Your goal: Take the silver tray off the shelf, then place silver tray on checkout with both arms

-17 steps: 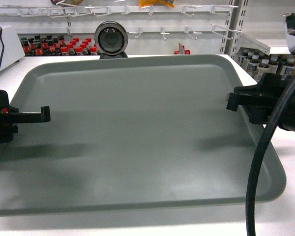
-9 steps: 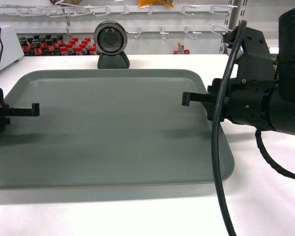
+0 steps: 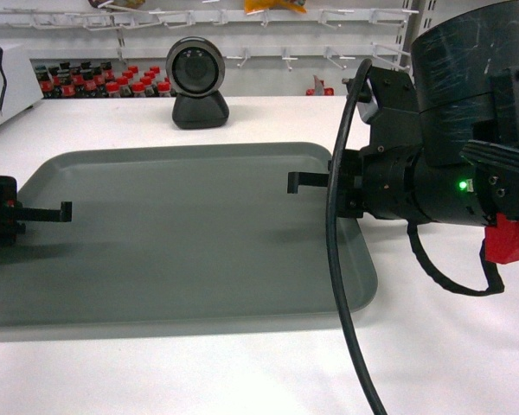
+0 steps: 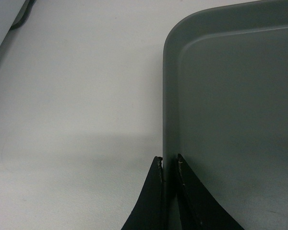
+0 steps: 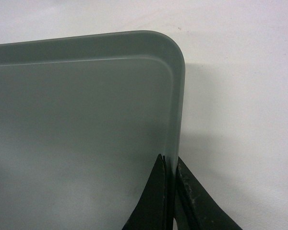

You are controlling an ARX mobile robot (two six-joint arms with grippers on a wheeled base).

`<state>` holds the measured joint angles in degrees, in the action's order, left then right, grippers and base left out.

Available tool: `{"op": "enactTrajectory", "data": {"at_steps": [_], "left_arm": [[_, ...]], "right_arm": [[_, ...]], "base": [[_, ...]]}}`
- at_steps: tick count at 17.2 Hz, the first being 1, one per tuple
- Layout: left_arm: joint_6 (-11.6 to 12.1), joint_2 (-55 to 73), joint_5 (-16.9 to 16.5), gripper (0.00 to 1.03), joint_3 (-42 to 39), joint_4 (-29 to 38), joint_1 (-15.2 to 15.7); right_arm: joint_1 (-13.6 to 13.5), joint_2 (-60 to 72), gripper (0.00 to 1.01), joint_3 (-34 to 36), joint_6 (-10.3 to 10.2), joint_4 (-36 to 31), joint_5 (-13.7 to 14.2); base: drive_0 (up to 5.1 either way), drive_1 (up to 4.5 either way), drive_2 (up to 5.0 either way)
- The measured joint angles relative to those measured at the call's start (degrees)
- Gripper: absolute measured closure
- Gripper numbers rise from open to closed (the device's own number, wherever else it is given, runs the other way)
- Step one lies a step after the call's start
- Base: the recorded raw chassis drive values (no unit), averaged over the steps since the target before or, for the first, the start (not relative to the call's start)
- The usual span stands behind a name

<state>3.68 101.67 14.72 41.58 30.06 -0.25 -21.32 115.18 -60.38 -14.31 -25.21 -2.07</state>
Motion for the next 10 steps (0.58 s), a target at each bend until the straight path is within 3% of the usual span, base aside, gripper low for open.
{"op": "enactTrajectory", "data": {"at_steps": [7,9,10], "left_arm": [[0.92,2.67,-0.20,1.00,1.29,1.25,0.83],[0.85,3.02,2.36,0.82,2.12,1.36,1.38],[0.87,3.02,3.50,0.68,2.49,1.73,2.36]], "right_arm": [[-0.46,2.99,0.99,-4.48,0.20,4.92,1.03],[-0.66,3.02,0.79,-4.59,4.94,5.35,-0.35],[-0.96,3.02,0.67,-4.59,6.78,5.42,-0.50]], "base": [[0.0,0.00,0.0],[0.0,0.00,0.0],[0.0,0.00,0.0]]}}
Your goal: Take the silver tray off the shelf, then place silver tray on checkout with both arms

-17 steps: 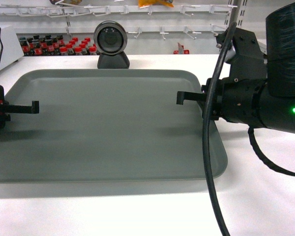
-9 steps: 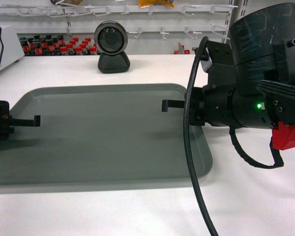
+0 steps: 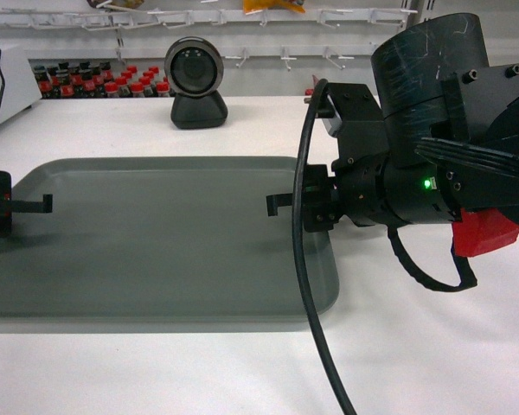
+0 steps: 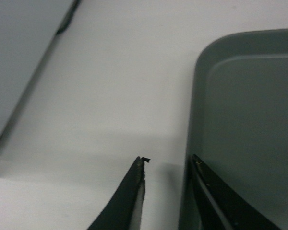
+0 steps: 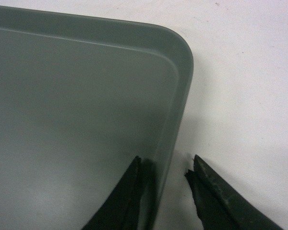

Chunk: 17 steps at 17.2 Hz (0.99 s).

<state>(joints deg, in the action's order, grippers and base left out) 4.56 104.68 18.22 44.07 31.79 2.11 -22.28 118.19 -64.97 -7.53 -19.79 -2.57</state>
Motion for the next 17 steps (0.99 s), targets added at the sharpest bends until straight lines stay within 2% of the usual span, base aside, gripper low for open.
{"op": "enactTrajectory", "data": {"at_steps": [2,3,6,7,17], "left_arm": [[0.02,0.00,0.61,0.48,0.00,-0.02,0.72],[0.02,0.00,0.85,0.35,0.00,0.04,0.76],[0.17,0.00,0.59,0.03,0.00,0.46,0.48],[0.17,0.00,0.59,0.06,0.00,0.87,0.50],[-1.33,0.00,-2.73,0.05,0.13,2.71,-0.24]], "right_arm": [[-0.24,0.00,0.46,0.00,1.31,-0.02,0.02],[-0.22,0.00,0.32,0.00,1.62,0.02,0.04],[-0.22,0.17,0.01,-0.07,2.38,-0.04,0.24],[-0.20,0.20,0.04,-0.09,2.51,-0.02,0.24],[-0.15,0.35,0.03,-0.24,2.49,0.00,0.63]], "base": [[0.0,0.00,0.0],[0.0,0.00,0.0],[0.0,0.00,0.0],[0.0,0.00,0.0],[0.0,0.00,0.0]]}}
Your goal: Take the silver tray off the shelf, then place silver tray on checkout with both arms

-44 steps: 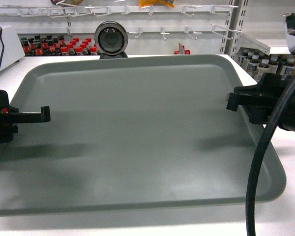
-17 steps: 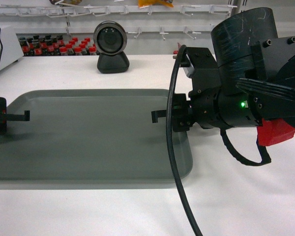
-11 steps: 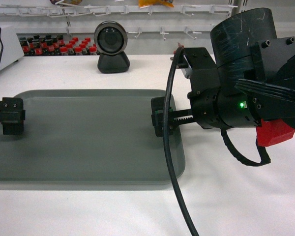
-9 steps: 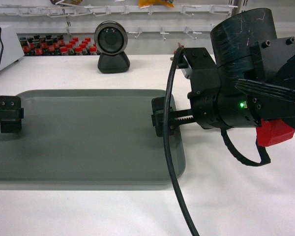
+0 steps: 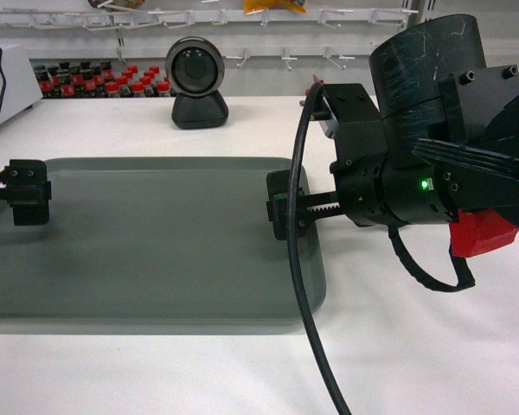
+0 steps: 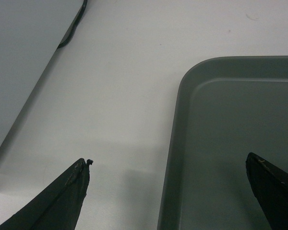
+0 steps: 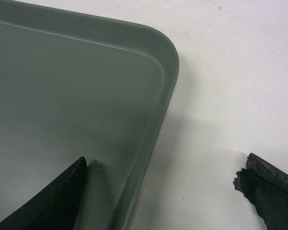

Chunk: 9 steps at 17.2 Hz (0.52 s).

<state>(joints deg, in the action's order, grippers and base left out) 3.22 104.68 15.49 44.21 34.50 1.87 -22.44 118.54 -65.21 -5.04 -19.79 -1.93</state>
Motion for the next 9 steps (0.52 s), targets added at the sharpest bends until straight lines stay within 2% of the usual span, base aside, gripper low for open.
{"op": "enactTrajectory", "data": {"at_steps": [5,7,9], "left_arm": [[-3.74,-2.64,-2.10,0.05,-0.13,1.22,0.33],[-5.90,-7.43,-2.25,0.05,-1.09,1.55,0.52],[-8.24,-11.21,-3.17,0.05,-2.51,1.40,0.72]], "right_arm": [[0.37,-0.24,0.03,0.15,-0.98,-2.45,-0.63],[0.76,-2.43,0.03,1.57,-3.10,-5.03,-1.73],[1.16,-4.92,0.03,2.40,-4.46,-6.95,-1.64]], "base": [[0.0,0.00,0.0],[0.0,0.00,0.0],[0.0,0.00,0.0]]}}
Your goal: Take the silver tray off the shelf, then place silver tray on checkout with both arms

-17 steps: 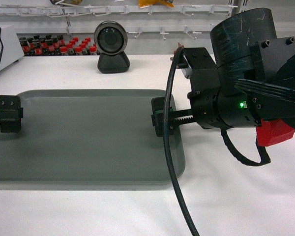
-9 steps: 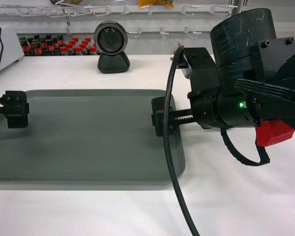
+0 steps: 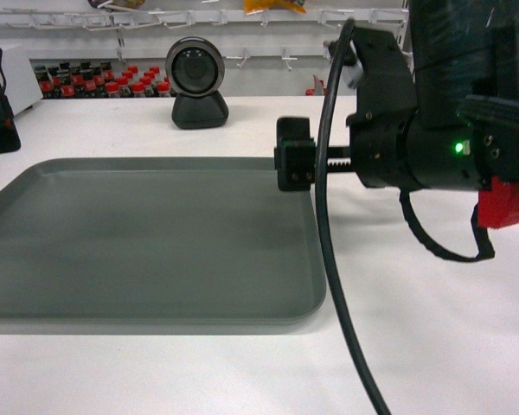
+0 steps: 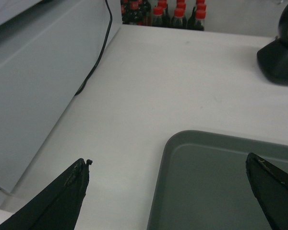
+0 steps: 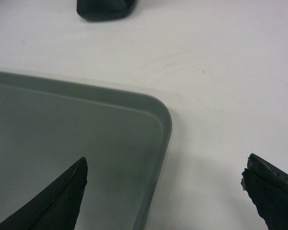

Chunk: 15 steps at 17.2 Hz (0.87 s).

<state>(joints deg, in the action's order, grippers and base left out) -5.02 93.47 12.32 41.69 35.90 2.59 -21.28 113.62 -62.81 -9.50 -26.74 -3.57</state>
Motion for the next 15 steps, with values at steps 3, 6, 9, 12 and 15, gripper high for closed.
{"op": "enactTrajectory", "data": {"at_steps": [3,6,9,12,15], "left_arm": [[-2.62,-4.24,-0.74,0.05,-1.22,-1.46,0.33],[-11.74,-17.57,-5.49,0.05,-3.85,-1.27,5.38],[-13.62,-23.23,-5.27,0.05,-5.01,-3.52,5.60],[-8.00,-25.88,-14.10,0.18,-7.10,-1.31,5.05],[1.68,-31.61,-18.16,0.48,-17.31,1.44,2.95]], "right_arm": [[0.35,-2.71,0.03,1.95,-1.18,-3.21,0.22],[4.20,-11.08,0.03,8.70,-2.99,-13.05,-0.96],[5.20,-18.67,0.03,14.29,-4.02,-17.92,-3.06],[6.45,-28.30,0.33,27.63,5.55,-23.54,15.54],[13.16,-40.83,0.66,40.48,8.26,-23.28,12.72]], "base": [[0.0,0.00,0.0],[0.0,0.00,0.0],[0.0,0.00,0.0],[0.0,0.00,0.0],[0.0,0.00,0.0]]}}
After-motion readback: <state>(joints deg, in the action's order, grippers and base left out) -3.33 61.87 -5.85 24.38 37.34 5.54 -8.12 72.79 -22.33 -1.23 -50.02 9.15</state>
